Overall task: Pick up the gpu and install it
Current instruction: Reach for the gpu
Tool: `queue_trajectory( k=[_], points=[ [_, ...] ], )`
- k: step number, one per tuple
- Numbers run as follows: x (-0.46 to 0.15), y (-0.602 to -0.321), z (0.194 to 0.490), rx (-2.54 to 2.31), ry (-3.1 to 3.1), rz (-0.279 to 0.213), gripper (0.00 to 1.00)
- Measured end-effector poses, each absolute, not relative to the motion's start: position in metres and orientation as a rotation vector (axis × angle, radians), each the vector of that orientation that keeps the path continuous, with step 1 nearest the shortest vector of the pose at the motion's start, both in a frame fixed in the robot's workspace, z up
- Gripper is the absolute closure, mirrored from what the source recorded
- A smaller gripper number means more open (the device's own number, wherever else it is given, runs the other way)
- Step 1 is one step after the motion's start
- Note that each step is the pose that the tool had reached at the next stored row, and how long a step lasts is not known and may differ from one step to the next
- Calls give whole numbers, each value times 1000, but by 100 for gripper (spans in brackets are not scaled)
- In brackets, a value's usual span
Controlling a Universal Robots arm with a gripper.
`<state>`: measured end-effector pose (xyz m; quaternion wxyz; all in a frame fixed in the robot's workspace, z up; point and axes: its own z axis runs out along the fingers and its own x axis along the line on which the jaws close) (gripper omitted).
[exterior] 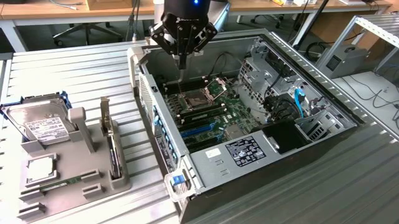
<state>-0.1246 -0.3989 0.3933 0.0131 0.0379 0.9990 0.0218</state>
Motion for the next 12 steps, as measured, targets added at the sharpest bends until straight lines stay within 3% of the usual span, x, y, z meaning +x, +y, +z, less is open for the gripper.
queue_trajectory(
  k=[12],
  points=[
    [-144,-399,393,118,3113,68,89]
  ],
)
